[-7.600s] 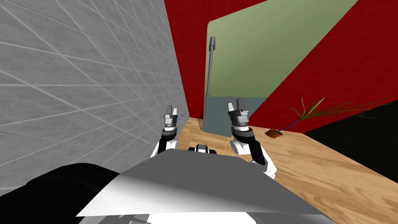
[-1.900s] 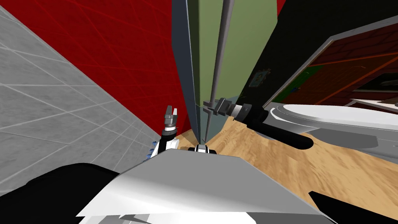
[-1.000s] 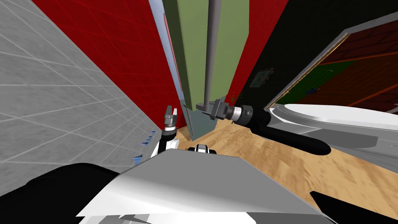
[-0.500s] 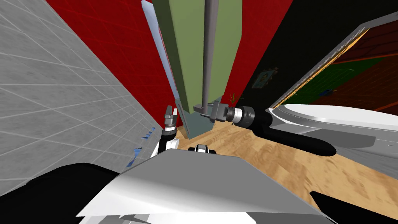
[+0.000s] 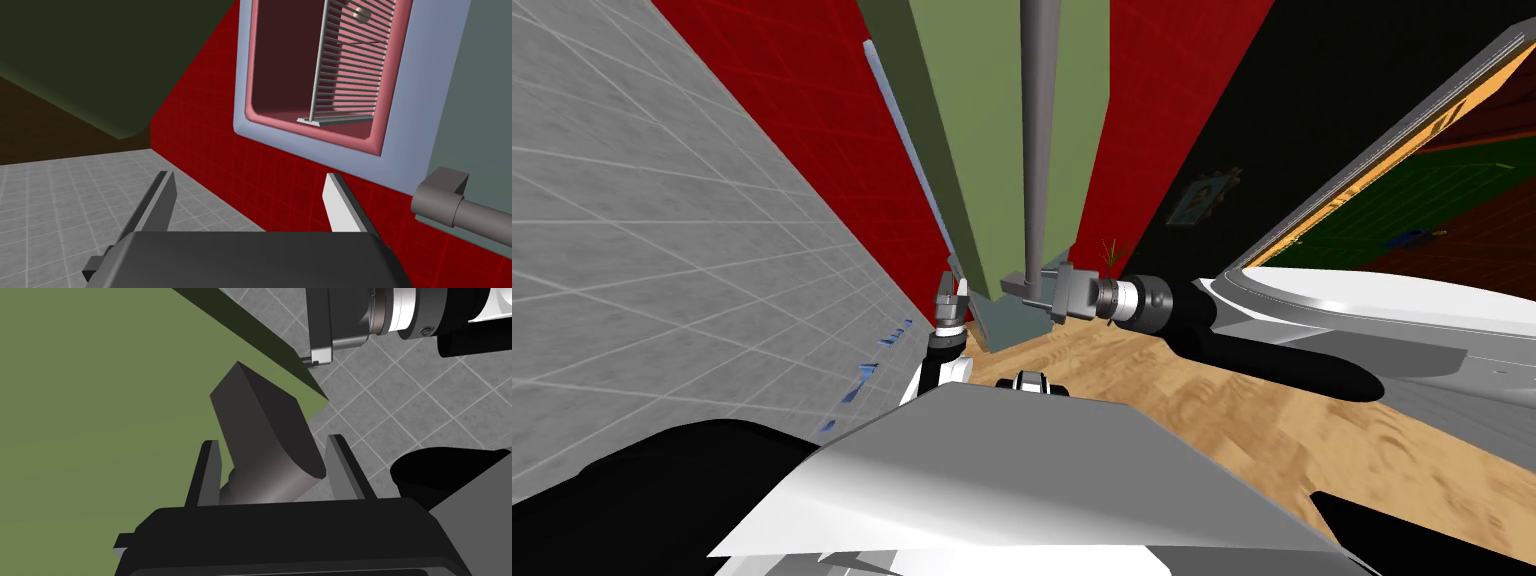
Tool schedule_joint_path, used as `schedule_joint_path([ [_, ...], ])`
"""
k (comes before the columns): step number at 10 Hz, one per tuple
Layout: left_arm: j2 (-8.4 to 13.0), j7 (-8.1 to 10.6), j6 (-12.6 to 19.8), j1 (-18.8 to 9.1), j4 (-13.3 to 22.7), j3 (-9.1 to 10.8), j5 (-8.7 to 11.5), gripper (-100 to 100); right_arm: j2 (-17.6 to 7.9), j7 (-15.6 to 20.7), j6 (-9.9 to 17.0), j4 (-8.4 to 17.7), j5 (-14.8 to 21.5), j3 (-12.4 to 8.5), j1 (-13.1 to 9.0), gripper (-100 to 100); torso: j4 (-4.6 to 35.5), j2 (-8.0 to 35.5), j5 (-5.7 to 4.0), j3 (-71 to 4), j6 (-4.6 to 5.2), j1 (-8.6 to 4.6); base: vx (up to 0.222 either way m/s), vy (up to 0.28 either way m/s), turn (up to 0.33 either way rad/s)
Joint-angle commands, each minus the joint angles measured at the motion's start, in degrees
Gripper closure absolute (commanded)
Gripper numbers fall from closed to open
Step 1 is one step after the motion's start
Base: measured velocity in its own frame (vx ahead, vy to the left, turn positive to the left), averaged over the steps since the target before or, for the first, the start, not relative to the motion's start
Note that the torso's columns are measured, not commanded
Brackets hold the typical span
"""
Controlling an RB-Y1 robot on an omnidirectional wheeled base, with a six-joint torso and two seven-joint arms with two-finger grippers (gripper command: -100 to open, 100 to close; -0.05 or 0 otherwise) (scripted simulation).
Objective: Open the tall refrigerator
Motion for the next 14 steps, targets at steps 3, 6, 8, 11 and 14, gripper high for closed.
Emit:
schedule_joint_path([
  [3,0.0,0.00,0.0,0.0,0.0,0.00,0.0,0,1.5,0.2,-3.6,0.1,0.3,0.0,-1.3,100,-0.1,-0.1,0.00,-0.1,-0.01,-0.01,-0.011,-0.286,0.123],
  [6,0.0,0.00,0.0,0.0,0.0,-0.01,0.0,0,1.8,0.2,-5.8,0.0,0.3,0.5,-1.0,100,-0.1,-0.2,0.22,0.0,-0.09,0.59,0.013,-0.199,0.106],
  [8,0.0,0.00,0.0,0.0,0.0,0.00,0.0,0,2.2,0.2,-6.9,0.1,0.3,0.6,-1.4,100,-0.2,-0.1,-0.06,0.1,-0.01,-0.12,0.018,-0.257,0.118],
  [11,0.0,0.00,0.0,0.0,0.0,0.00,0.0,0,3.3,0.2,-10.1,0.3,0.4,1.1,-2.5,100,-0.3,-0.5,-0.02,-0.3,-0.02,-0.03,0.057,-0.278,0.142],
  [14,0.0,0.00,0.0,0.0,0.0,-0.01,0.0,0,4.1,0.2,-12.3,0.4,0.5,1.4,-3.3,100,-0.2,-0.3,0.12,-0.2,-0.05,0.39,0.015,-0.245,0.097],
])
